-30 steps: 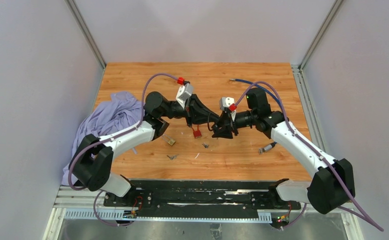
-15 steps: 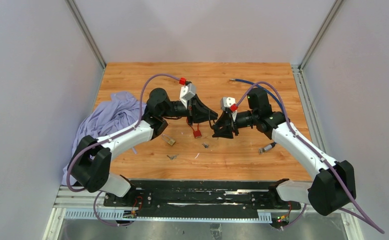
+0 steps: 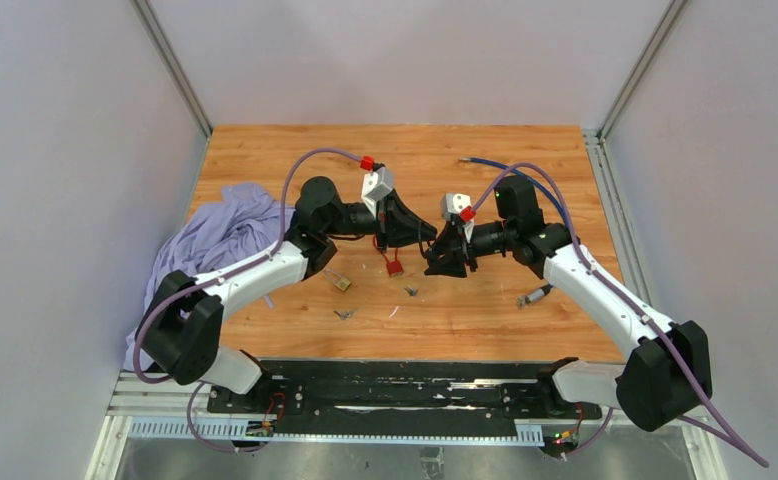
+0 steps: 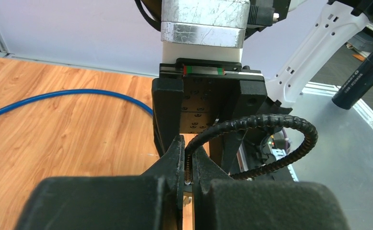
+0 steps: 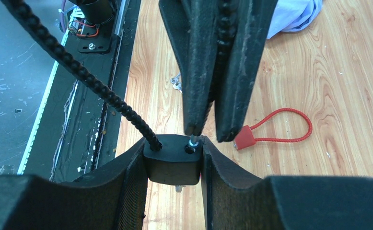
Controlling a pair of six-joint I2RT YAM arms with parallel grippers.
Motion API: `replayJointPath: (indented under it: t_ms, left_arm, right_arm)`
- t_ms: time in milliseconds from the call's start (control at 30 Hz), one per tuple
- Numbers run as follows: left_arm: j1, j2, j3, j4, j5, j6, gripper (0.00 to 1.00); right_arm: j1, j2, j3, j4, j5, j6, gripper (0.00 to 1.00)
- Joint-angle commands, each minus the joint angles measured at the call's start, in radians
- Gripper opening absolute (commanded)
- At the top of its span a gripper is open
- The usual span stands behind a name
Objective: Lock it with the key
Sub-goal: Lock the lock.
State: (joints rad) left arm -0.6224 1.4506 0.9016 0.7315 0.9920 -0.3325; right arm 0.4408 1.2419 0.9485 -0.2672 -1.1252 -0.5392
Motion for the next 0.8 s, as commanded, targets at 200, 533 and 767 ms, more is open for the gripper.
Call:
replayJointPath:
  t_ms: [200,533,767]
  left_arm:
    - [-0.03,0.017,-0.002,0.101,0.029,-0.085,0.0]
    - [-0.03,0.013,-0.013,0.003,0.019,-0.002,0.0]
    - [-0.028,0.013,-0.003,-0.043,0.012,0.039,0.0]
  right_arm:
    - [-0.022,-0.02,0.004,0.03,0.011,0.022,0.01]
    - [-0.024,-0.026,0.004,0.03,0.027,0.024,0.01]
    - [-0.024,-0.026,-0.001,0.03,0.023,0.021,0.01]
